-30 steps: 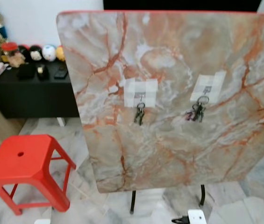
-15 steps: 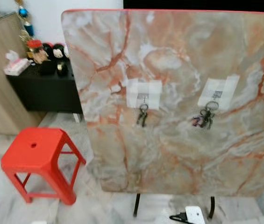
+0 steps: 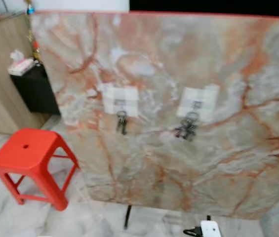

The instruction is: Hang keys on a hook

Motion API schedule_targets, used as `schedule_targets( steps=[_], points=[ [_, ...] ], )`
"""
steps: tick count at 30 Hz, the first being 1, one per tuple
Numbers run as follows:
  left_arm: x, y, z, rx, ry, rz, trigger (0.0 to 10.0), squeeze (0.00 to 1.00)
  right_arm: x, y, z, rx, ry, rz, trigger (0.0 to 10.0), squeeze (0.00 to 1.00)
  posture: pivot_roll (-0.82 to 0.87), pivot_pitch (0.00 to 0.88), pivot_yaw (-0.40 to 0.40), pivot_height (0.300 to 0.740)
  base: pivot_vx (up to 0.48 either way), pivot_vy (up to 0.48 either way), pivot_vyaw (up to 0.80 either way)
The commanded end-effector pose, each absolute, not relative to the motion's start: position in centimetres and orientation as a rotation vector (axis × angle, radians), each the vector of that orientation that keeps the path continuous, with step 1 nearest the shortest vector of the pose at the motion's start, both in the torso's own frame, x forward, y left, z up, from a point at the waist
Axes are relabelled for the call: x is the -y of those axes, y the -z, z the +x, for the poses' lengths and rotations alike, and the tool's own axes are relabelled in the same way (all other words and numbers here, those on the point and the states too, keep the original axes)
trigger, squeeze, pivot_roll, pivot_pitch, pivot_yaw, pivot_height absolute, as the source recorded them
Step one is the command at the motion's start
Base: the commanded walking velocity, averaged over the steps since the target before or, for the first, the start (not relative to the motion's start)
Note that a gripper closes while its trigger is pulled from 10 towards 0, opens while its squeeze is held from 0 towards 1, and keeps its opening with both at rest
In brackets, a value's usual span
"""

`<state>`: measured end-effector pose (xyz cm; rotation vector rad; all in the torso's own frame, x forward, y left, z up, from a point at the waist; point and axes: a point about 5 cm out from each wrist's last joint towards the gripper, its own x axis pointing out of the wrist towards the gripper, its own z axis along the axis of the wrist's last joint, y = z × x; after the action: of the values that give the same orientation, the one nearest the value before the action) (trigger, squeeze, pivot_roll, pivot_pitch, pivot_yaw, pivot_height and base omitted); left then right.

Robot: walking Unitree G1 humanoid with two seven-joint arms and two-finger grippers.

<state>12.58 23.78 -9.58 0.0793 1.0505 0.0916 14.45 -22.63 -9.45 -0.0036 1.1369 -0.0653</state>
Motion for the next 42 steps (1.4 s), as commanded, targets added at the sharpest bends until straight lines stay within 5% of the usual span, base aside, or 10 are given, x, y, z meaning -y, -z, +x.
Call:
schedule_targets(
  steps=[1, 42],
  points=[
    [-23.61, 9.81, 12.0, -1.069, -0.087, 0.074, 10.0, 0.0, 22.56, 9.28, 14.92, -1.12, 0.067, 0.004, 10.0, 0.0, 0.01, 0.0, -0.044, 0.74, 0.0, -0.48, 0.0],
    [-23.79, 9.78, 11.92, -1.072, -0.074, 0.091, 10.0, 0.0, 22.33, 9.38, 14.81, -1.106, 0.104, 0.023, 10.0, 0.0, 0.03, 0.0, -0.043, 0.74, 0.0, -0.48, -0.04]
  ],
)
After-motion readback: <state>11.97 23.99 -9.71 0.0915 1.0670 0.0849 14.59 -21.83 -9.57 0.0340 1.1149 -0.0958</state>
